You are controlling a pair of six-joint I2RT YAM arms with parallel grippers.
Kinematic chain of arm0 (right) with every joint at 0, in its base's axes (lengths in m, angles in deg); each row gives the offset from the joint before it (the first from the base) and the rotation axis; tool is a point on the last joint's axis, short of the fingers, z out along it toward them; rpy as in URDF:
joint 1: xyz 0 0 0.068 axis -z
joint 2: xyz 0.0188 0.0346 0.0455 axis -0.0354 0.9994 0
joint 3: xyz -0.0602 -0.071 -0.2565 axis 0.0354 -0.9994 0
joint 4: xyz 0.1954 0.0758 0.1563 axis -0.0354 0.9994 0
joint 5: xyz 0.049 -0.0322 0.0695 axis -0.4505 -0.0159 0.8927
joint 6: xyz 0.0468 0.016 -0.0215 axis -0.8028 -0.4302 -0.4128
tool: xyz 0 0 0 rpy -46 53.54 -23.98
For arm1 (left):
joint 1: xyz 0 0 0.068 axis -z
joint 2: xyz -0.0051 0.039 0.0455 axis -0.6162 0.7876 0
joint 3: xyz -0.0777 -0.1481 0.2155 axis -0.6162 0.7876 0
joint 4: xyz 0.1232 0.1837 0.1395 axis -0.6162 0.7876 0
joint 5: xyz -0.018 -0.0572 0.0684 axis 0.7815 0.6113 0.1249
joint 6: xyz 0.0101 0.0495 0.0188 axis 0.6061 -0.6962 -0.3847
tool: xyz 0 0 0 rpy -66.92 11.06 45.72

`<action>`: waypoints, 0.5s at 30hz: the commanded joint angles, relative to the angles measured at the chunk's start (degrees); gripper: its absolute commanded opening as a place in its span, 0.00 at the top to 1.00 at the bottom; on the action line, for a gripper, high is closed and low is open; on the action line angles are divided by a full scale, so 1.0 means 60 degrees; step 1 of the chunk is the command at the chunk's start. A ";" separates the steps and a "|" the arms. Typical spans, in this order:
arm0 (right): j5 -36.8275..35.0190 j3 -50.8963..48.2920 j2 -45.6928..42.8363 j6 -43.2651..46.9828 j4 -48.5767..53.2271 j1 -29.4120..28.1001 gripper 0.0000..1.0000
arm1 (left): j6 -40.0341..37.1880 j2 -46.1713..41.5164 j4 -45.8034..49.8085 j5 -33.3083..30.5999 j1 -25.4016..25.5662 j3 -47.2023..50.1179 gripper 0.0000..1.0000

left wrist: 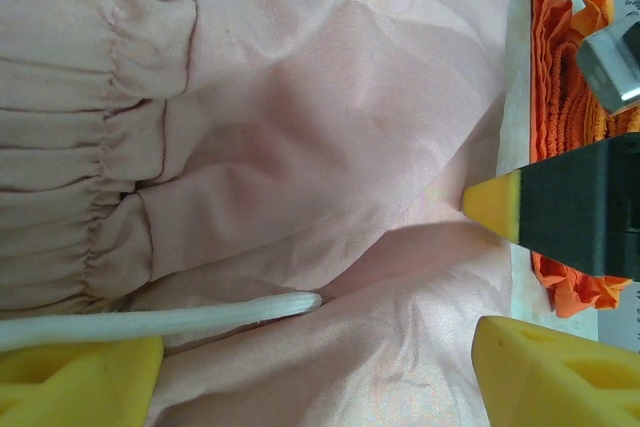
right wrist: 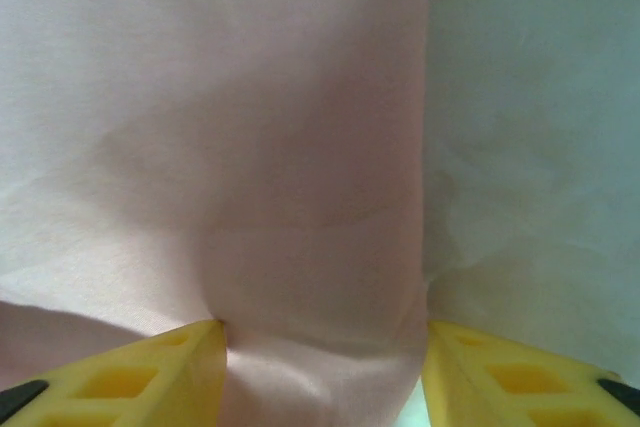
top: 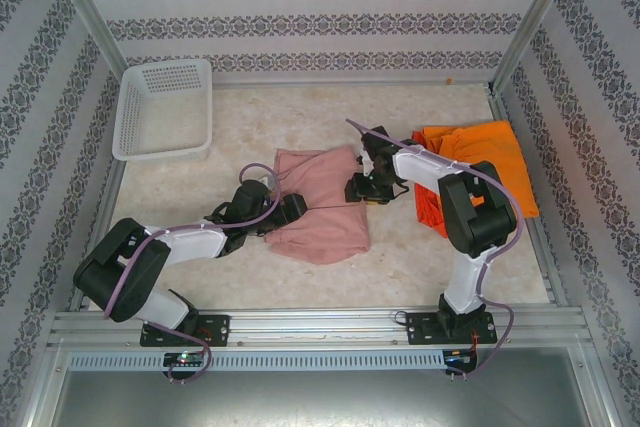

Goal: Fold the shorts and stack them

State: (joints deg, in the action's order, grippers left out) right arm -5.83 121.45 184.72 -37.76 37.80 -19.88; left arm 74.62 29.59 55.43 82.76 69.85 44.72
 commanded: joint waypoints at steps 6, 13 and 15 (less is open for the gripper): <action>0.0316 0.0289 0.0427 -0.0404 -0.0195 -0.0342 0.71 | -0.0049 0.0219 0.0398 -0.0252 0.0008 0.0406 0.18; -0.0955 0.0364 -0.0034 -0.0391 0.0114 -0.0494 1.00 | -0.0092 -0.0741 0.0485 -0.0464 0.0002 0.0418 0.16; -0.1620 0.0349 -0.0338 -0.0262 0.0285 -0.0494 1.00 | -0.0295 -0.1242 0.0889 -0.0665 0.0002 0.0336 0.15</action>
State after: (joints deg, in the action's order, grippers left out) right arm -8.78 122.44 185.86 -40.12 37.21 -22.62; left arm 74.49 25.42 56.31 81.49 69.85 46.04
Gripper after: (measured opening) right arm 0.055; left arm 0.848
